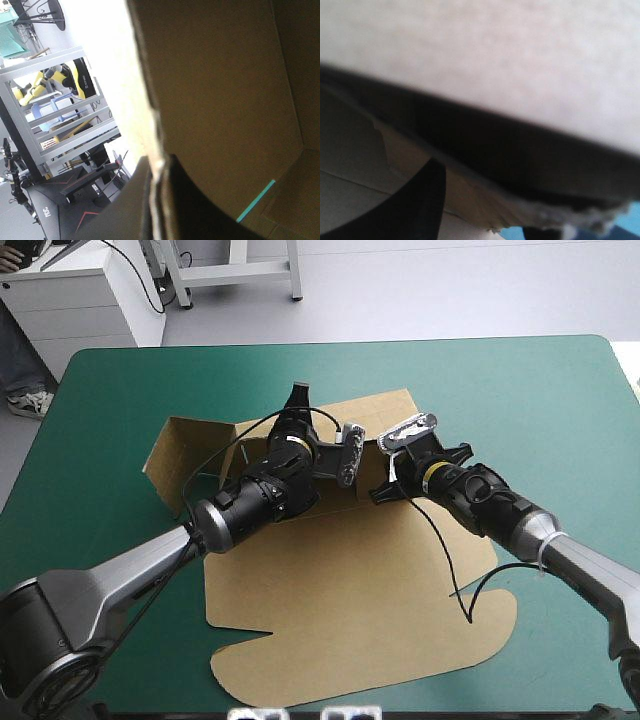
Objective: Fold the box
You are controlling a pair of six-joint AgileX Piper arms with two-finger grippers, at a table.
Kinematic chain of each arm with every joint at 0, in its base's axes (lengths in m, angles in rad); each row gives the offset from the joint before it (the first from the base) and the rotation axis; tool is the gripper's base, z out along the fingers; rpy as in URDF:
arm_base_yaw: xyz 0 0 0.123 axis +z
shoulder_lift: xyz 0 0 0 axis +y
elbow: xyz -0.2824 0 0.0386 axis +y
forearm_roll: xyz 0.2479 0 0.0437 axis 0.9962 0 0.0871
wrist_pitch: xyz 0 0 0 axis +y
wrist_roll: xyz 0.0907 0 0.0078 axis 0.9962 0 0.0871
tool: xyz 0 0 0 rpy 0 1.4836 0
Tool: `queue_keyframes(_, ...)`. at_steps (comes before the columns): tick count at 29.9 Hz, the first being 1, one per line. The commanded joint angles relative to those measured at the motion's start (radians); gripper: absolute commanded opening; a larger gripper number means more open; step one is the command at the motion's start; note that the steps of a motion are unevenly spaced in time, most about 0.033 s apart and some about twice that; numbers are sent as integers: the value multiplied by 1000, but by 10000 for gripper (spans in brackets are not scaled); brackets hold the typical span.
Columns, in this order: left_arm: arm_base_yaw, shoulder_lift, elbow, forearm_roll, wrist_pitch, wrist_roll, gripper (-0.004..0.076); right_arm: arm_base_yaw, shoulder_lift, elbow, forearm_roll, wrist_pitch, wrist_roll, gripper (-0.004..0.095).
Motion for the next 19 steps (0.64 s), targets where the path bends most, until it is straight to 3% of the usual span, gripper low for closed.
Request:
queue_keyframes(1, -4, -20, 1, -115, 68, 22, -8, -5, -17, -28, -28, -105, -13, 209)
queue_keyframes(5, -4, -20, 1, -115, 67, 22, -8, -5, -17, -28, -55, -101, -13, -18)
queue_keyframes(12, -4, -20, 1, -115, 72, 22, -8, -5, -17, -28, -66, -93, -13, -20)
queue_keyframes(15, -4, -20, 1, -113, 79, 22, -8, -5, -19, -28, -66, -40, -14, -14)
queue_keyframes(17, -4, -20, 1, -113, 80, 22, -8, -5, -19, -28, -66, 27, -43, 27)
queue_keyframes(19, -4, -20, 1, -113, 80, 22, -8, -5, -20, -32, -66, 97, -65, 134)
